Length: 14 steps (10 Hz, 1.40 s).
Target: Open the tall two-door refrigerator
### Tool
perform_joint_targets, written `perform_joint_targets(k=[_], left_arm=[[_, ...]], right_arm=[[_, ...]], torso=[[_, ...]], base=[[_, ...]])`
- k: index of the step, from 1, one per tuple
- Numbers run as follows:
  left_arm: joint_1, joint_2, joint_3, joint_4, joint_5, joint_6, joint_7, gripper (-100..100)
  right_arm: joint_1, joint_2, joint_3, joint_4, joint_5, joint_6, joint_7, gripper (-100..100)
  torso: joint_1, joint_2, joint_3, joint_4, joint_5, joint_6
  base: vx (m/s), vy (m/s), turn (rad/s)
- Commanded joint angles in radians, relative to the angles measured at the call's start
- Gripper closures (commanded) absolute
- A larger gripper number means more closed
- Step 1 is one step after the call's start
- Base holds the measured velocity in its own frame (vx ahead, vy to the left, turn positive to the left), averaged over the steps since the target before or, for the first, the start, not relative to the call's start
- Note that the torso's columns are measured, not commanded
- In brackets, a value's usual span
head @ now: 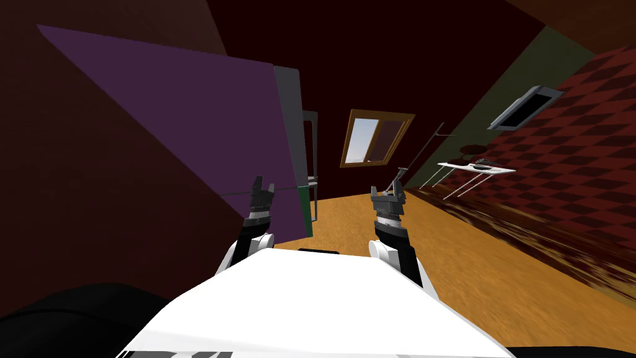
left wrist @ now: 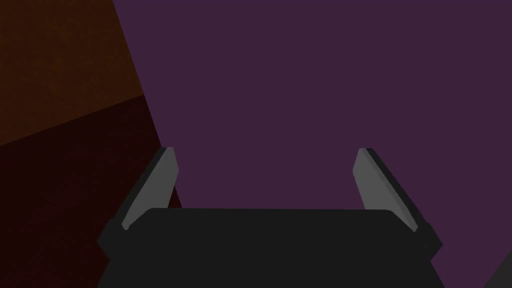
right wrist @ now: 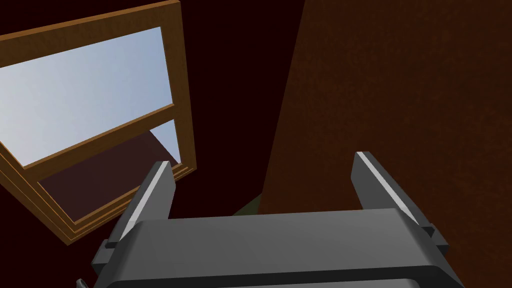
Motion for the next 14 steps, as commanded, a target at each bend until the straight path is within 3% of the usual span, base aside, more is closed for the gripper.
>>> perform_joint_targets(k=[1,9,10,11,14], left_arm=[[0.0,0.0,0.0,0.0,0.0,0.0,0.0,0],[0.0,0.0,0.0,0.0,0.0,0.0,0.0,0],[-0.01,0.032,0.003,0.005,0.002,0.009,-0.001,-100],[-0.021,0.054,0.005,0.011,0.003,0.018,-0.002,-100],[-0.069,0.113,0.018,0.035,0.011,0.06,-0.006,-100]], right_arm=[[0.0,0.0,0.0,0.0,0.0,0.0,0.0,0],[0.0,0.0,0.0,0.0,0.0,0.0,0.0,0],[0.0,0.0,0.0,0.0,0.0,0.0,0.0,0],[0.0,0.0,0.0,0.0,0.0,0.0,0.0,0],[0.0,0.0,0.0,0.0,0.0,0.0,0.0,0]], torso=[[0.0,0.04,-0.082,0.041,0.0,0.0],[0.0,0.618,-1.234,0.617,0.0,0.0],[0.0,0.691,-1.382,0.691,0.0,0.0],[0.0,0.725,-1.451,0.724,0.0,0.0],[-0.001,0.737,-1.476,0.738,0.0,0.0]], base=[[0.0,0.0,0.0],[0.0,0.0,0.0],[0.006,-0.012,0.021],[0.001,-0.027,0.031],[0.004,-0.048,0.048]])
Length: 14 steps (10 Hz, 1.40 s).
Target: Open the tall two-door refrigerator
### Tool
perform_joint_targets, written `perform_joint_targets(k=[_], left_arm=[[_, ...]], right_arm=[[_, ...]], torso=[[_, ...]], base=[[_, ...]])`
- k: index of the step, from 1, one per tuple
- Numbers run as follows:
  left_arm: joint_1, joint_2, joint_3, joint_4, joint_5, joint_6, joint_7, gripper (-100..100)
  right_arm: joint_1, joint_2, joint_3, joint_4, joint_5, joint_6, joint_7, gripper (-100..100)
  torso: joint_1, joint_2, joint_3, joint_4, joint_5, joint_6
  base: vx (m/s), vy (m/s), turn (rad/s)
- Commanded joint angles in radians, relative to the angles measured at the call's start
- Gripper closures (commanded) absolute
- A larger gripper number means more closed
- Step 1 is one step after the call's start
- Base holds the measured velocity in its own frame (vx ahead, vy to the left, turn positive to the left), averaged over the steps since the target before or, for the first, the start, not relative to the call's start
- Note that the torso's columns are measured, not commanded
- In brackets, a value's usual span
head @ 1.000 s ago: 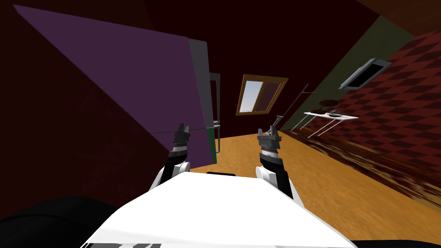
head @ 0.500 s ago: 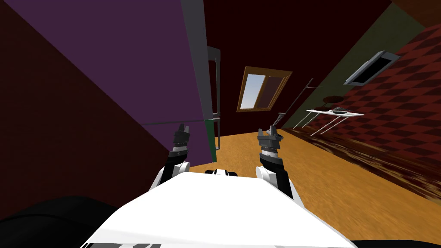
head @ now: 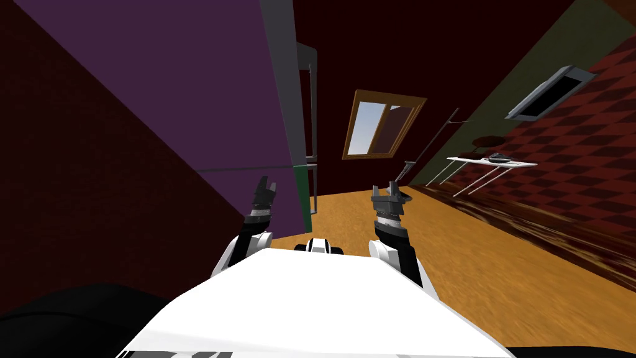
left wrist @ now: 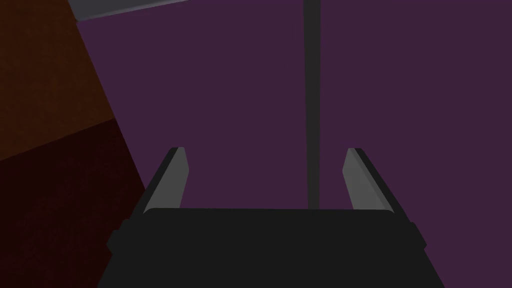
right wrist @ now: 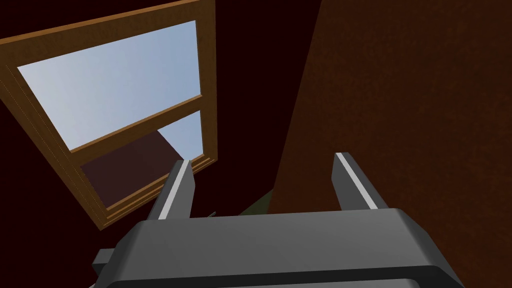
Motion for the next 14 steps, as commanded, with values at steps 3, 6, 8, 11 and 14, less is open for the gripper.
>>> perform_joint_targets(k=[3,6,8,11,14], left_arm=[[-0.099,0.067,0.027,0.048,0.016,0.086,-0.009,-100],[-0.183,0.094,0.049,0.083,0.029,0.159,-0.016,-100],[-0.245,0.107,0.066,0.11,0.039,0.213,-0.021,-100],[-0.312,0.115,0.083,0.139,0.05,0.271,-0.027,-100],[-0.408,0.119,0.111,0.187,0.067,0.363,-0.036,-100]], right_arm=[[0.0,0.0,0.0,0.0,0.0,0.0,0.0,0],[0.0,0.0,0.0,0.0,0.0,0.0,0.0,0],[0.0,0.0,0.0,0.0,0.0,0.0,0.0,0],[0.0,0.0,0.0,0.0,0.0,0.0,0.0,0],[0.0,0.0,0.0,0.0,0.0,0.0,0.0,0]], torso=[[0.0,0.001,0.0,0.0,0.0,0.0],[0.0,0.001,0.0,0.001,0.0,0.0],[0.001,0.0,0.0,0.0,0.0,0.0],[0.002,0.0,0.0,0.0,0.0,0.0],[0.001,0.001,0.0,0.0,0.0,0.0]], base=[[0.007,-0.07,0.072],[-0.003,-0.092,0.075],[0.0,-0.107,0.106],[0.002,-0.092,0.08],[0.002,-0.086,0.097]])
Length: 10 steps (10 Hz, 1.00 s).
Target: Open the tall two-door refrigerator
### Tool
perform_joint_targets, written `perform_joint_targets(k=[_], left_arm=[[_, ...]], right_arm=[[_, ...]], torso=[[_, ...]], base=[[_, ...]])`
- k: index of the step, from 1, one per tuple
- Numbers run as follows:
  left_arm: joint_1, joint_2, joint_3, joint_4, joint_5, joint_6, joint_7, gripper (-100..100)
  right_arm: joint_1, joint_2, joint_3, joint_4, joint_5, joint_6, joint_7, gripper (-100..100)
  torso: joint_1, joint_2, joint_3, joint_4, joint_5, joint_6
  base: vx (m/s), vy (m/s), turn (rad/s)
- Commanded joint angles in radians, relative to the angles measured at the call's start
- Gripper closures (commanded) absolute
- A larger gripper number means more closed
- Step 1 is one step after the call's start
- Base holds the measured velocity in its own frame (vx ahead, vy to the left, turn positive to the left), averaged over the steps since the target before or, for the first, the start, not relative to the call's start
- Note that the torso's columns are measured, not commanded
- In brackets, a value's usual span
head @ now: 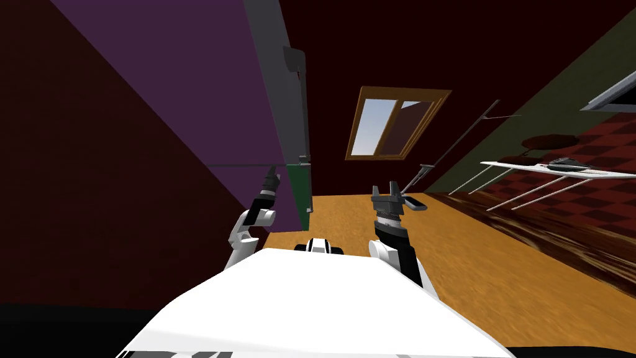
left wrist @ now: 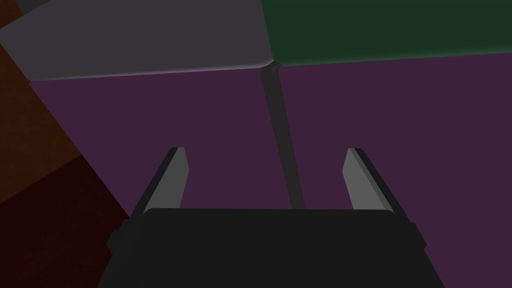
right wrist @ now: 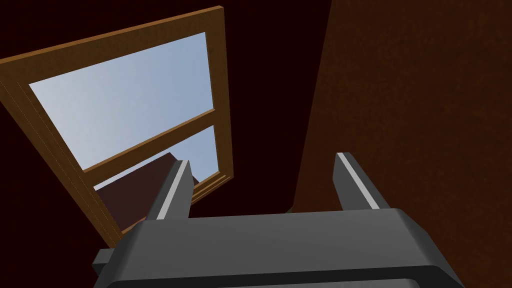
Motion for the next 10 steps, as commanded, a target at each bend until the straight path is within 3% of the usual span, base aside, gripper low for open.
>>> perform_joint_targets(k=[1,5,10], left_arm=[[-0.06,-0.001,0.014,0.034,0.008,0.048,-0.007,-100],[-0.196,-0.008,0.053,0.109,0.032,0.175,-0.02,-100],[-0.319,-0.021,0.083,0.171,0.05,0.279,-0.029,-100]], right_arm=[[0.0,0.0,0.0,0.0,0.0,0.0,0.0,0],[0.0,0.0,0.0,0.0,0.0,0.0,0.0,0],[0.0,0.0,0.0,0.0,0.0,0.0,0.0,0]], torso=[[-0.002,0.0,0.0,0.0,-0.001,0.0],[-0.001,-0.002,-0.002,0.0,-0.001,0.001],[-0.003,-0.007,-0.005,-0.001,-0.002,0.006]], base=[[-0.01,-0.087,0.032],[-0.014,-0.103,0.111],[-0.013,-0.075,0.074]])
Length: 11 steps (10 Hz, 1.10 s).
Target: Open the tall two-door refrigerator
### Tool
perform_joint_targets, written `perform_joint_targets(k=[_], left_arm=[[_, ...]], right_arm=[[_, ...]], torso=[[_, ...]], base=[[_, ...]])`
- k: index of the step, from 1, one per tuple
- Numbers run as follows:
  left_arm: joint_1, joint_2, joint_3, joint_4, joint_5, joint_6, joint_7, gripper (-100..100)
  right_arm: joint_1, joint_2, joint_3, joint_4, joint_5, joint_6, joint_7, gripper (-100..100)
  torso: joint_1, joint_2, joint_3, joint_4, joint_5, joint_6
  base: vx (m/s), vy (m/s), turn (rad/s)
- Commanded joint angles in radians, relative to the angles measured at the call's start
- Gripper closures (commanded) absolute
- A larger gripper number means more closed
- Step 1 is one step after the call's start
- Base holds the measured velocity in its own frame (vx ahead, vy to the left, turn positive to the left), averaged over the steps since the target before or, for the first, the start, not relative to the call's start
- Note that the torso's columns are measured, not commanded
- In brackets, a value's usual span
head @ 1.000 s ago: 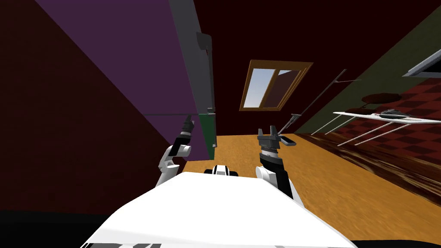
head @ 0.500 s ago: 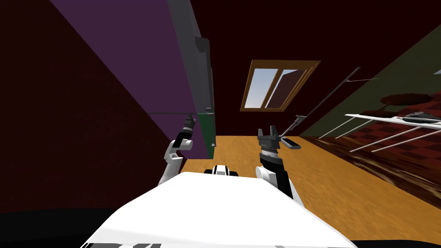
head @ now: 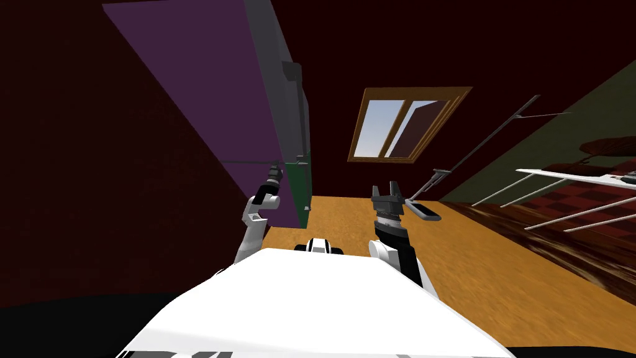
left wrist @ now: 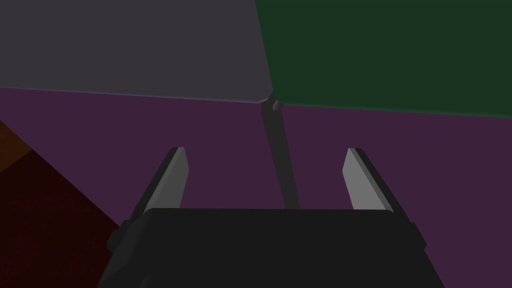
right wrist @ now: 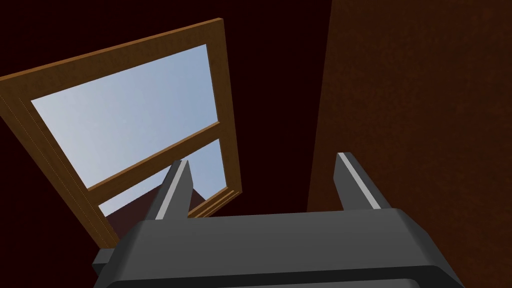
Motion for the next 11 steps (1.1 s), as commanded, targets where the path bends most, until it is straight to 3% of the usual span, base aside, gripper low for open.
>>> perform_joint_targets(k=[1,6,11], left_arm=[[-0.058,-0.004,0.01,0.026,0.008,0.039,-0.002,-100],[-0.168,-0.022,0.039,0.09,0.026,0.137,-0.012,-100],[-0.242,-0.033,0.057,0.131,0.038,0.198,-0.017,-100]], right_arm=[[0.0,0.0,0.0,0.0,0.0,0.0,0.0,0],[0.0,0.0,0.0,0.0,0.0,0.0,0.0,0],[0.0,0.0,0.0,0.0,0.0,0.0,0.0,0]], torso=[[-0.001,-0.001,-0.001,0.0,-0.001,0.001],[-0.008,-0.004,-0.003,0.001,-0.004,0.007],[-0.014,-0.006,-0.005,0.0,-0.006,0.013]], base=[[-0.01,-0.055,0.049],[-0.012,-0.059,0.067],[-0.007,-0.051,0.056]])
